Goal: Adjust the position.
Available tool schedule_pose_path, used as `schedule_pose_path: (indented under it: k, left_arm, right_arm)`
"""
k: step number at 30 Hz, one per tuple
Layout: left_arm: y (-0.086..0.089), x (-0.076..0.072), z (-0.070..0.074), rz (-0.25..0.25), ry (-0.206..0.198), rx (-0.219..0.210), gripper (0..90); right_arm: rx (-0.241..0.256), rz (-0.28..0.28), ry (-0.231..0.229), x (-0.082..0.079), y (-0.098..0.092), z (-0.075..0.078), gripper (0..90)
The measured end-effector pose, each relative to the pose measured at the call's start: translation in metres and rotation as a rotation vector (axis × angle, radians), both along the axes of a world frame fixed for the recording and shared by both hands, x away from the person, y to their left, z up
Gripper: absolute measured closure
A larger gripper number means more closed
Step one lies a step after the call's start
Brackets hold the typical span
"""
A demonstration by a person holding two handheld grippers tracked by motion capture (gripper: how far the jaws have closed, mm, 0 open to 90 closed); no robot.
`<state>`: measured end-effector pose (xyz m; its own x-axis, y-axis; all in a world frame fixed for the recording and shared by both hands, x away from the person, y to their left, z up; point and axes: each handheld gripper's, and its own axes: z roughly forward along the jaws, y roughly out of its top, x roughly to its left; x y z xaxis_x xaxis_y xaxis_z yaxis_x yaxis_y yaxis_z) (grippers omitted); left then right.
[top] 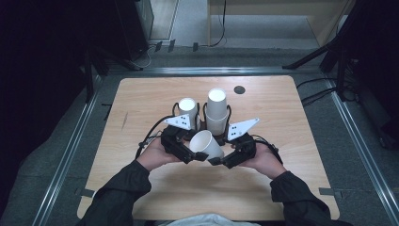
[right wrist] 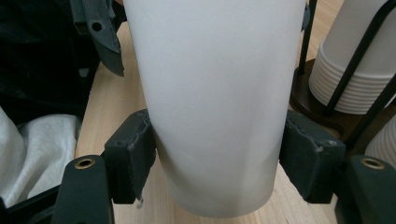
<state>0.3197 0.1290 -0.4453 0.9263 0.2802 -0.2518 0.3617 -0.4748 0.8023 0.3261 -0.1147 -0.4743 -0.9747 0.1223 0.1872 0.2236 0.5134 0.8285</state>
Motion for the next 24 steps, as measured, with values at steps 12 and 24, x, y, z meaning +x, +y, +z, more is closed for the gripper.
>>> schedule_pose_path:
  k: [12,24]
  left_arm:
    - [-0.0005,-0.0031,-0.0004,-0.009,0.011,-0.061,15.9]
    - [0.0006,-0.0056,0.0011,-0.022,-0.003,-0.029,18.7]
  right_arm:
    - [0.019,0.022,0.013,-0.0012,0.0023,0.0016,31.4]
    - [0.005,0.027,0.016,-0.0031,0.0043,0.0017,31.6]
